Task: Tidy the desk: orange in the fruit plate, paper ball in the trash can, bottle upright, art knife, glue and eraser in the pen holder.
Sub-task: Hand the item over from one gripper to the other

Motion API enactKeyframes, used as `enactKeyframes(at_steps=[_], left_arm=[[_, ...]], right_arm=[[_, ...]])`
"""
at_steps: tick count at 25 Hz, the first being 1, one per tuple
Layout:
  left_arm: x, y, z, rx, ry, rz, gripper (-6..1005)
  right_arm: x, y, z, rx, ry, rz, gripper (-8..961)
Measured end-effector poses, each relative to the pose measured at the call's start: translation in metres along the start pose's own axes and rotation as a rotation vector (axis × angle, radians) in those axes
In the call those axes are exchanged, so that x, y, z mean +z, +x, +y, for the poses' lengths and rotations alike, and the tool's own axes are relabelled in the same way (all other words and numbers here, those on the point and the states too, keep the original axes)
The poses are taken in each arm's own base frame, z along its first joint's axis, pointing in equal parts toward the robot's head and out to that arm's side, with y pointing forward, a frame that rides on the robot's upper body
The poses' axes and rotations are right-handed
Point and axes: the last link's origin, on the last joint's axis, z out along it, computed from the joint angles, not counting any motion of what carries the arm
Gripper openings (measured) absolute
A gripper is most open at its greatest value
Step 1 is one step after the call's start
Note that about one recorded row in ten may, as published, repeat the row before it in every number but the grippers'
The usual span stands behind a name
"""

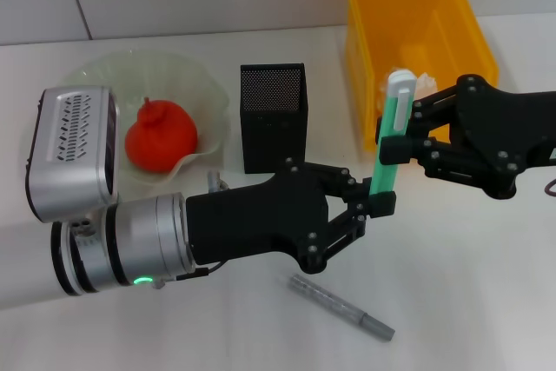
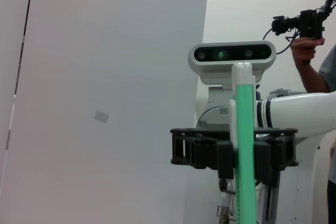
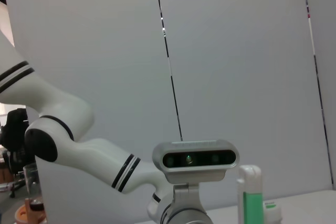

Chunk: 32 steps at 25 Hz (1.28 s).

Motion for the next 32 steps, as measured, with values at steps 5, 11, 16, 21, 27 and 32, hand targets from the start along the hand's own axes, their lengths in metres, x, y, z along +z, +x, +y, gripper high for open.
enactKeyframes(at_steps=[5,11,16,21,27,32], left_arm=[[-0.0009,-0.0011,0.0008,-0.003,0.002,0.000,94],[-0.0018,-0.0015,0.0012,-0.004,0.006,0.003,95],[-0.0017,-0.0015,0.0013,0.001,0.005,0.003,96],[-0.0021,-0.0018,0.0017,0.001,0.005,0.003,229],[-0.0027,-0.0040,0.0019,-0.002,0.007,-0.007,433],[-0.0040,-0.0068,-0.0004,-0.009,0.029,-0.018,605]], right_arm=[[0.0033,0.0002,-0.0008,-0.023,-0.007,0.022,132],[0.0059,0.0001,-0.0002,-0.047,-0.007,0.025,126],[0.0062,0.0000,-0.0005,-0.049,-0.004,0.026,122],[0.0063,0.0005,-0.0006,-0.056,-0.001,0.019,119],[0.0046,-0.0030,-0.0005,-0.068,0.008,-0.018,112],[0.0040,-0.0063,0.0002,-0.075,0.009,-0.053,106]])
